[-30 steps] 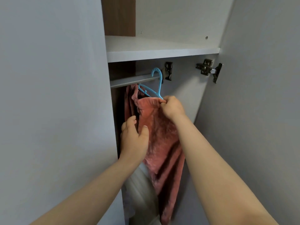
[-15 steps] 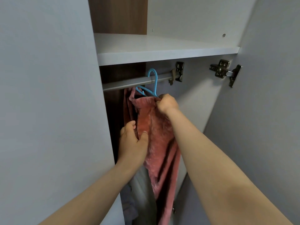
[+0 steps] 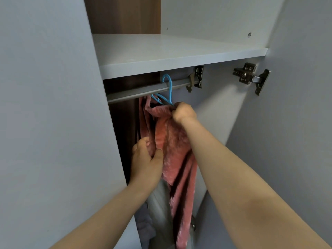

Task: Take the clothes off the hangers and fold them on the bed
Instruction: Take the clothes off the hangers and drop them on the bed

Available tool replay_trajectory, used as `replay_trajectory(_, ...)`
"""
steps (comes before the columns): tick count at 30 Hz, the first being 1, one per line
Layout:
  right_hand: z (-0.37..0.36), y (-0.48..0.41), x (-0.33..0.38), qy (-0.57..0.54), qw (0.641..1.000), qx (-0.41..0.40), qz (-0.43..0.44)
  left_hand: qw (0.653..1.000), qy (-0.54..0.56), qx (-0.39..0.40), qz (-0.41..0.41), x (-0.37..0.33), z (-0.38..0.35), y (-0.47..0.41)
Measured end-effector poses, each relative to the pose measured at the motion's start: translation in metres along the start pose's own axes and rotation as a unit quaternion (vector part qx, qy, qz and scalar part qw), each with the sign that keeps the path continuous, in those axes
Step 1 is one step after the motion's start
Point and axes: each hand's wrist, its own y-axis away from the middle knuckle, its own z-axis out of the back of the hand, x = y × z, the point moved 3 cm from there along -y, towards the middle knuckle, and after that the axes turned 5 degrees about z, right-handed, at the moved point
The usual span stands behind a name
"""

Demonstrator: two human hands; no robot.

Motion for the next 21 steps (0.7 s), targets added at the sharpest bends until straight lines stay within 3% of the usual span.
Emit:
replay_trajectory(11,-0.009,0.0,0.006,0.023,0.999,0.033,-0.015,0.999,0.024,0.041,0.018,0.002,-0.001,0.004)
replay_trajectory(14,-0.004,0.004,-0.001,0.031,0.999,0.008,-0.009,0.998,0.018,0.052,0.03,0.005,-0.002,0.005)
replay_trajectory(21,0.024,0.058,-0.019,-0.062,0.996,-0.065,-0.018,0.994,0.013,0.107,0.022,0.006,-0.004,0.013)
